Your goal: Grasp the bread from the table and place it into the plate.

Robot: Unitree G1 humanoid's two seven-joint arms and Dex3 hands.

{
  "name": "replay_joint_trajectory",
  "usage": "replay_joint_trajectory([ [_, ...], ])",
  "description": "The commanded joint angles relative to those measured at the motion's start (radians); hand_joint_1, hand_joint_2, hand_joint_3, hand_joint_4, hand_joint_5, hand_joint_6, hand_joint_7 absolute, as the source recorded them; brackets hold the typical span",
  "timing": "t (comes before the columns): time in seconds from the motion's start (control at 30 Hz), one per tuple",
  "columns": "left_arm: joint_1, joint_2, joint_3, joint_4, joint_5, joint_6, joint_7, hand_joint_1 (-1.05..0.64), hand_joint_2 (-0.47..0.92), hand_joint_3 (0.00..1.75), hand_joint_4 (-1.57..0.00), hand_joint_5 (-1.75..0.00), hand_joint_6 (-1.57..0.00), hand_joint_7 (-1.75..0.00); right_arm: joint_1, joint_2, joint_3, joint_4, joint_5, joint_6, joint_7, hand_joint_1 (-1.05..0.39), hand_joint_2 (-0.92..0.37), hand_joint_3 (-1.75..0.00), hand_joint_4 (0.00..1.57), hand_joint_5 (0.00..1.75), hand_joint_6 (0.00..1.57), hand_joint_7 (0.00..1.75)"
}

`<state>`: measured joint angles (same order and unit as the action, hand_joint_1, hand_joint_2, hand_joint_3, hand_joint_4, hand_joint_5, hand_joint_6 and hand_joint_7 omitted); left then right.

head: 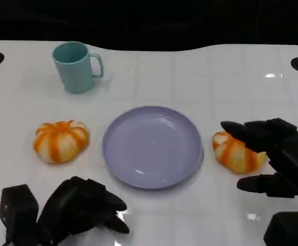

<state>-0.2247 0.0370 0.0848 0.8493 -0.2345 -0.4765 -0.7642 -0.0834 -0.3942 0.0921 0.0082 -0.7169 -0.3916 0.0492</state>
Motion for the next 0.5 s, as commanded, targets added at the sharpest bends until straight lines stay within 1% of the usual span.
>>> replay_joint_trajectory([
  [0.03,0.0,0.016,0.007,-0.01,-0.005,0.002,0.001,-1.05,0.77,0.0,-1.57,-0.24,-1.57,-0.01,-0.047,-0.035,0.029,0.029,-0.061,0.051,-0.025,-0.7,-0.91,0.0,0.13,0.31,0.25,0.0],
  [0.13,0.005,0.015,0.005,-0.018,-0.001,0.004,0.008,-1.05,0.77,0.0,-1.57,-0.24,-1.57,-0.01,-0.082,-0.038,0.065,0.063,-0.112,0.091,-0.031,-0.7,-0.89,0.0,0.15,0.31,0.25,0.0],
  [0.2,0.006,0.015,0.003,-0.022,0.001,0.007,0.01,-1.05,0.77,0.0,-1.57,-0.24,-1.57,-0.01,-0.093,-0.041,0.08,0.075,-0.124,0.105,-0.038,-0.7,-0.89,0.0,0.16,0.31,0.26,0.01],
  [0.3,0.011,0.016,0.001,-0.028,0.004,0.001,0.01,-1.05,0.78,0.0,-1.57,-0.24,-1.57,-0.01,-0.128,-0.038,0.12,0.124,-0.163,0.137,-0.046,-0.69,-0.88,0.0,0.17,0.3,0.27,0.01],
  [0.5,0.019,0.013,-0.002,-0.039,0.005,0.005,0.014,-1.05,0.78,0.0,-1.57,-0.24,-1.57,-0.01,-0.185,-0.031,0.18,0.212,-0.19,0.175,-0.067,-0.66,-0.85,0.0,0.2,0.28,0.29,0.01],
])
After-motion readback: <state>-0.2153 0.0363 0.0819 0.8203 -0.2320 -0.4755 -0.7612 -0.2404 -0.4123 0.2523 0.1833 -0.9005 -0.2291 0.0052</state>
